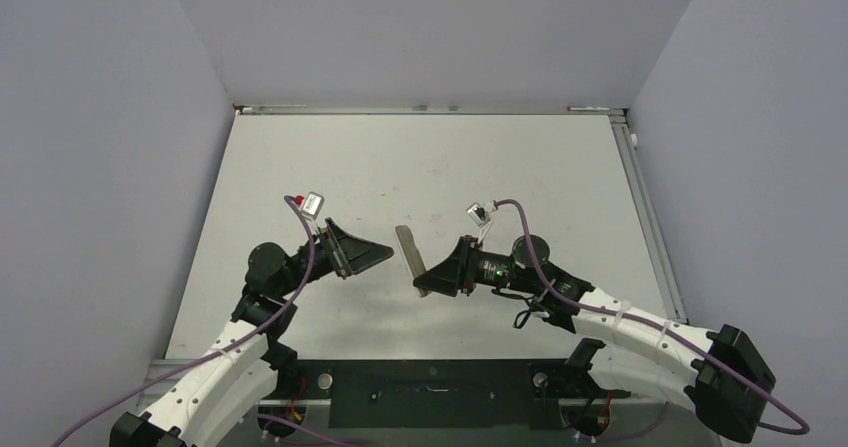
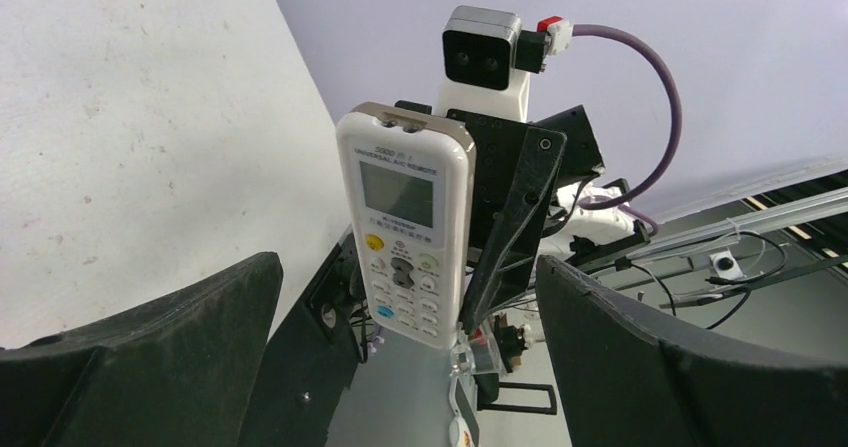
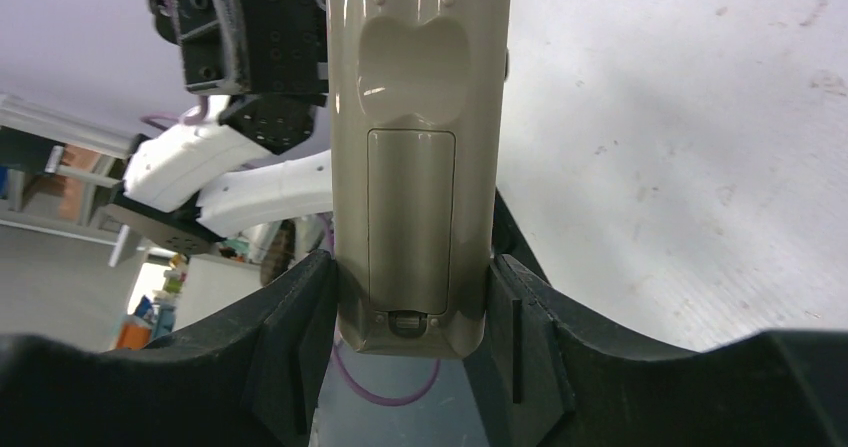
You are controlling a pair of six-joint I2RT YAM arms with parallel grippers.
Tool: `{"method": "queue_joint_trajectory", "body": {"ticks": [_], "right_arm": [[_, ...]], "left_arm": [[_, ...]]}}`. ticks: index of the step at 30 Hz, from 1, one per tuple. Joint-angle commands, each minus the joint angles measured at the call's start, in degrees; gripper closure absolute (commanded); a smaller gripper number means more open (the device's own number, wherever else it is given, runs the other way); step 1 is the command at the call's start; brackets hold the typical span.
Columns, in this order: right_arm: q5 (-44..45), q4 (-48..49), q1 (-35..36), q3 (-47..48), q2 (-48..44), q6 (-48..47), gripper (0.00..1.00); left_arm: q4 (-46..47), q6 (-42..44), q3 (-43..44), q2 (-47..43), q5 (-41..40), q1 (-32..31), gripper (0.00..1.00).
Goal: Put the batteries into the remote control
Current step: Turn over the remote control at the center of the board.
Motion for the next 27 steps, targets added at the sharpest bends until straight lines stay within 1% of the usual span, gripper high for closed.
{"method": "queue_joint_trajectory", "body": {"ticks": [1, 6, 12, 16, 20, 22, 27], "right_arm": [[-3.3, 16.2, 0.4, -1.1, 1.2, 6.2, 0.91], [-3.4, 22.5, 1.6, -1.5, 3.3, 8.9, 0.92], [-3.4, 24.2, 2.8, -0.2, 5.6, 9.1, 0.91], [-3.2, 25.2, 3.6, 0.3, 6.8, 9.2, 0.92], [-2.8, 26.2, 4.4, 0.6, 7.9, 9.3, 0.91], [-2.5, 26.3, 4.6, 0.7, 8.4, 9.2, 0.91], [-2.2, 25.8, 5.3, 1.3, 8.9, 8.6, 0.91]], "left_arm": [[10.1, -3.7, -0.7, 1.0, 1.6, 0.4, 0.04], [14.1, -5.6, -1.2, 2.7, 2.1, 0.3, 0.04], [18.0, -7.8, -1.4, 3.1, 2.3, 0.3, 0.04], [18.2, -8.2, -1.4, 2.8, 2.3, 0.2, 0.04], [18.4, -8.8, -1.6, 2.7, 2.3, 0.2, 0.00], [18.7, -9.2, -1.7, 2.7, 2.4, 0.1, 0.08], [19.2, -9.4, -1.8, 2.6, 2.6, 0.0, 0.17]]}}
